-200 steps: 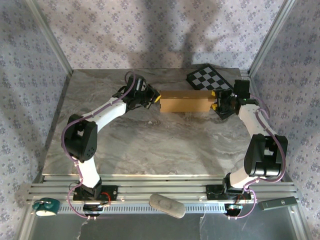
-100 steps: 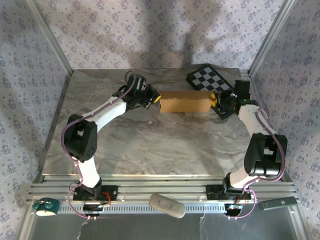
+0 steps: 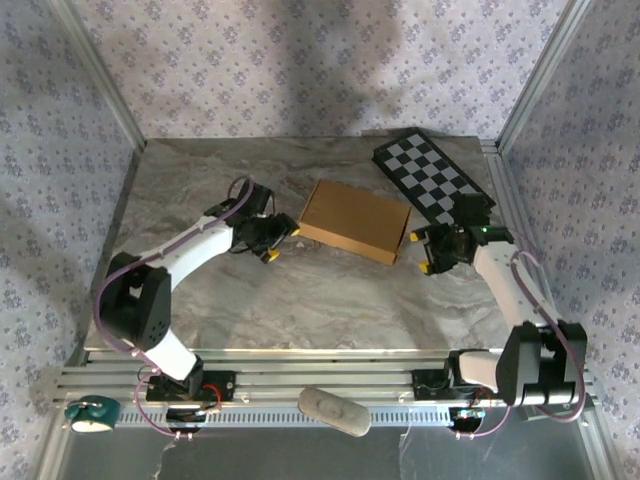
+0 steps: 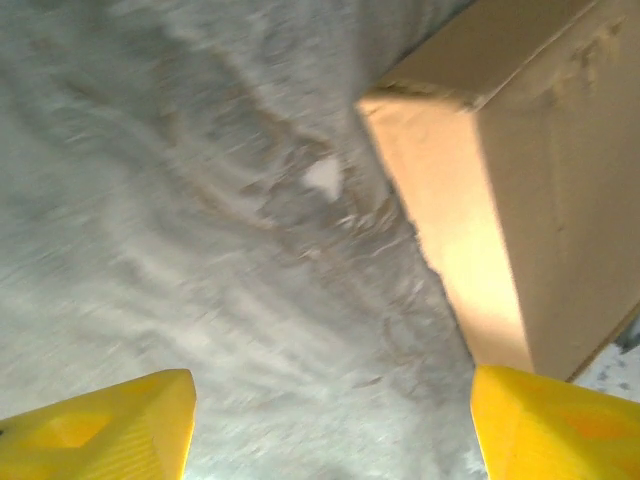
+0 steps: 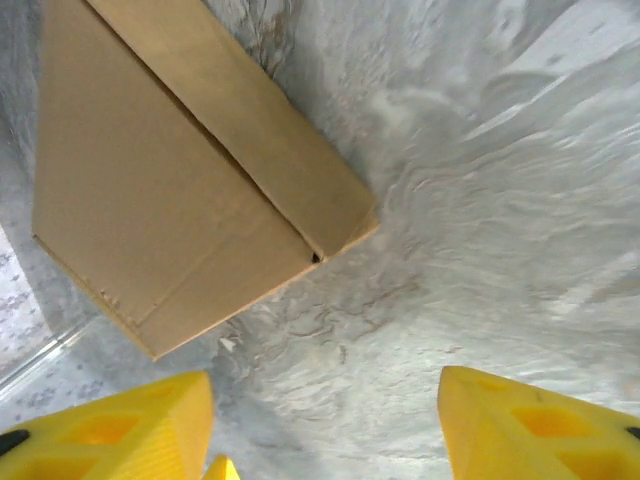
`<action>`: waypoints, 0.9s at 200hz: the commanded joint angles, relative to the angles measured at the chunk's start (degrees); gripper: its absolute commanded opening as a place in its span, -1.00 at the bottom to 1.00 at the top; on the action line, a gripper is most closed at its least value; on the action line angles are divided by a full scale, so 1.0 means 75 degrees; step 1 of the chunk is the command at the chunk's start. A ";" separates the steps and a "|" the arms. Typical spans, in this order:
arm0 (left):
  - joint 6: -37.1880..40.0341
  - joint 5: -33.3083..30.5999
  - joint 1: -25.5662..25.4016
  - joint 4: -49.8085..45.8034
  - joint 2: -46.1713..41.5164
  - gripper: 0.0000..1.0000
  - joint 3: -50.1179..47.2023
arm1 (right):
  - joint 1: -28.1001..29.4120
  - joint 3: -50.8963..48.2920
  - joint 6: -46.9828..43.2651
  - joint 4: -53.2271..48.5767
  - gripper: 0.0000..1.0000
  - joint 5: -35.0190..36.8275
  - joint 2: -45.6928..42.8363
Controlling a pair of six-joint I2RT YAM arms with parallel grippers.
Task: Fold the paper box
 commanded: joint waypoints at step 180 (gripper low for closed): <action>0.8153 -0.4867 0.2170 0.4412 -0.2555 1.00 -0.4160 | 0.0324 -0.3807 -0.8416 0.7539 0.99 0.5088 -0.0229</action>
